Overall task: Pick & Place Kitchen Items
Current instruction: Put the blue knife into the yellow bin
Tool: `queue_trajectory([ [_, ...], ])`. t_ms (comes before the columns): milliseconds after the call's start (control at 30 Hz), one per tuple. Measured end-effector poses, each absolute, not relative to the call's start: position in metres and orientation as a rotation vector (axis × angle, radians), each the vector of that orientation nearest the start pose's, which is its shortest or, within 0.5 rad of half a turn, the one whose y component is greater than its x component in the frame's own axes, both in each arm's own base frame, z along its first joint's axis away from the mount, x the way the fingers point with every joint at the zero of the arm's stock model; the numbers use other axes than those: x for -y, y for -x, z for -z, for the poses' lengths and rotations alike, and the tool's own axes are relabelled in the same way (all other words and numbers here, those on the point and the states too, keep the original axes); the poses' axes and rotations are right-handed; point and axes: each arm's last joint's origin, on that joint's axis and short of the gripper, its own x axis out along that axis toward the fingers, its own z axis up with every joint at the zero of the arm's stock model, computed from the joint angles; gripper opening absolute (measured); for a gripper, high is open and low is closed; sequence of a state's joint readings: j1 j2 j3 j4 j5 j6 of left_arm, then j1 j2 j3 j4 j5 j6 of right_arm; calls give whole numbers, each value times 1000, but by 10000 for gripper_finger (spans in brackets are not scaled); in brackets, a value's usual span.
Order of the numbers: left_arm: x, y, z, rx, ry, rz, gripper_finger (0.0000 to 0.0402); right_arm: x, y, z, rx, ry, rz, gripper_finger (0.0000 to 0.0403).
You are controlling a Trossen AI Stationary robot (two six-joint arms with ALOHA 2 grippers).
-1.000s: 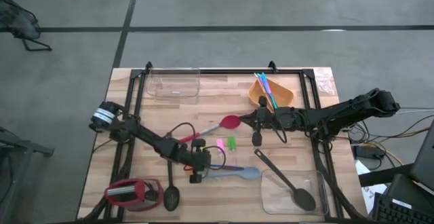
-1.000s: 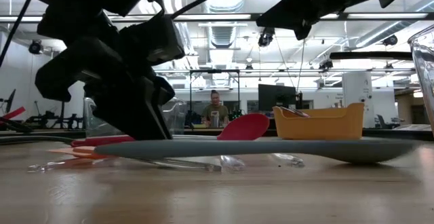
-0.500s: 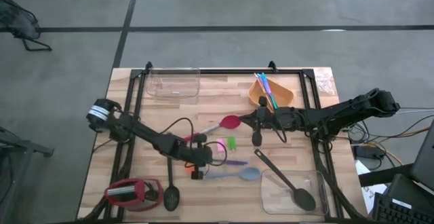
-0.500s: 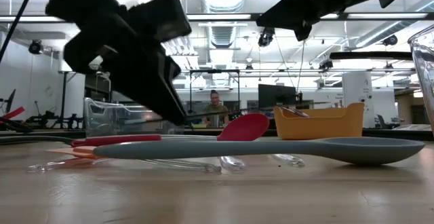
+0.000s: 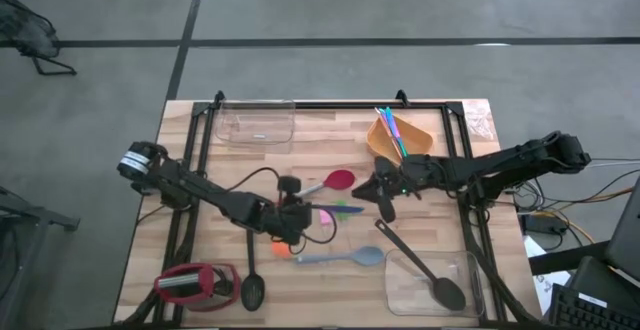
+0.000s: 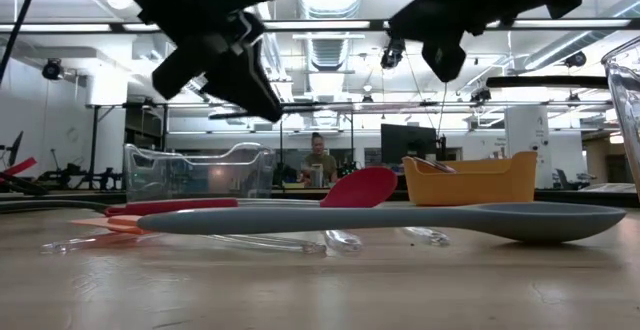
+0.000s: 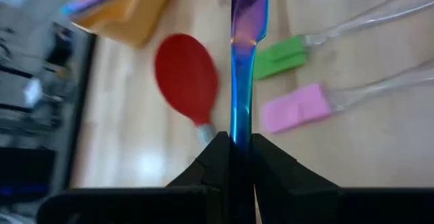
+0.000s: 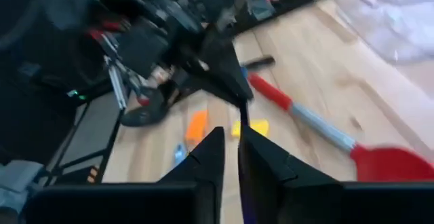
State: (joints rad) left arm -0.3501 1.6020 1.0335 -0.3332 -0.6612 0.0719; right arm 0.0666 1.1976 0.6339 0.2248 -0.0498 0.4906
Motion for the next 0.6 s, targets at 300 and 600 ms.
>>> queue_trajectory([
  [300,95,-318,-235,-774,-670,-281,46,-19,-252,-234,-465,-564,-84,152],
  [600,95,-321,-244,-763,-748,-276,46,-19,-252,-234,-474,-639,-77,186],
])
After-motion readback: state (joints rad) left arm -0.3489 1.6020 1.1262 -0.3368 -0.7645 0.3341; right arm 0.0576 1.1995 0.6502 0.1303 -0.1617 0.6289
